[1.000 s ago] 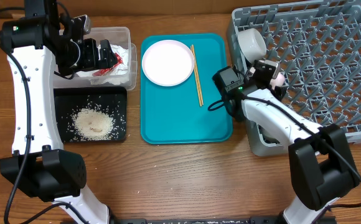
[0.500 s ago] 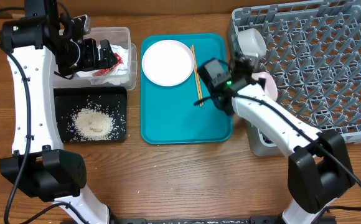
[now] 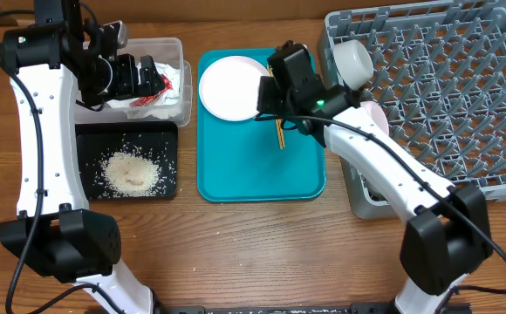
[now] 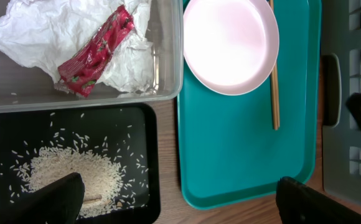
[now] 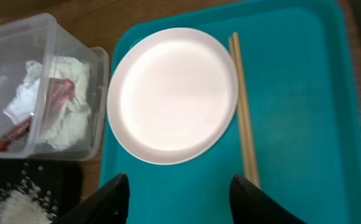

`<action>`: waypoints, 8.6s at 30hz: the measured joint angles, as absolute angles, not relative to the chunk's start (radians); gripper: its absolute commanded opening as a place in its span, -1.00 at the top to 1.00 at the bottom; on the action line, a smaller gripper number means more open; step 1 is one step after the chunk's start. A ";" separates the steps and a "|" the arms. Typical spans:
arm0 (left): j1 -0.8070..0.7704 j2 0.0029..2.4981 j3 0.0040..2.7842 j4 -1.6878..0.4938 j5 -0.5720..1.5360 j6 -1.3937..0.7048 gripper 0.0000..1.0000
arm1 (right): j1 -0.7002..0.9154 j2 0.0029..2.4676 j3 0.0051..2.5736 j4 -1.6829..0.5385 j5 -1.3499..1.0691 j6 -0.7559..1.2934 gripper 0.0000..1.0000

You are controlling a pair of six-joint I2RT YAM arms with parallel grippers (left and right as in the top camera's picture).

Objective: Sort waste into correct bins and load items into the dishwasher
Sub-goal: 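Reach the right gripper to the pink-white plate and grasp its edge, then lift the plate and stand it upright in the dish rack, then move the right gripper to the chopsticks and grasp one chopstick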

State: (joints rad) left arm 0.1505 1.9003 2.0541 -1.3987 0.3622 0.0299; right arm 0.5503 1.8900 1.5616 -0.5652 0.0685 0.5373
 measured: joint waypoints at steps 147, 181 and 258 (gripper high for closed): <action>0.150 1.900 2.054 -1.399 0.362 0.030 -0.99 | 0.114 1.856 1.398 -0.130 0.762 -0.265 -0.27; 0.150 1.900 2.054 -1.399 0.362 0.030 -0.99 | 0.634 1.906 1.577 -0.701 0.109 0.303 -1.00; 0.150 1.900 2.054 -1.399 0.362 0.030 -1.00 | 0.557 2.373 1.946 -1.023 0.130 0.437 0.45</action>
State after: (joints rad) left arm 0.1505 1.9003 2.0541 -1.3987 0.3622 0.0299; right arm 0.5568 2.3726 1.9461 -1.0233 0.1303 0.4374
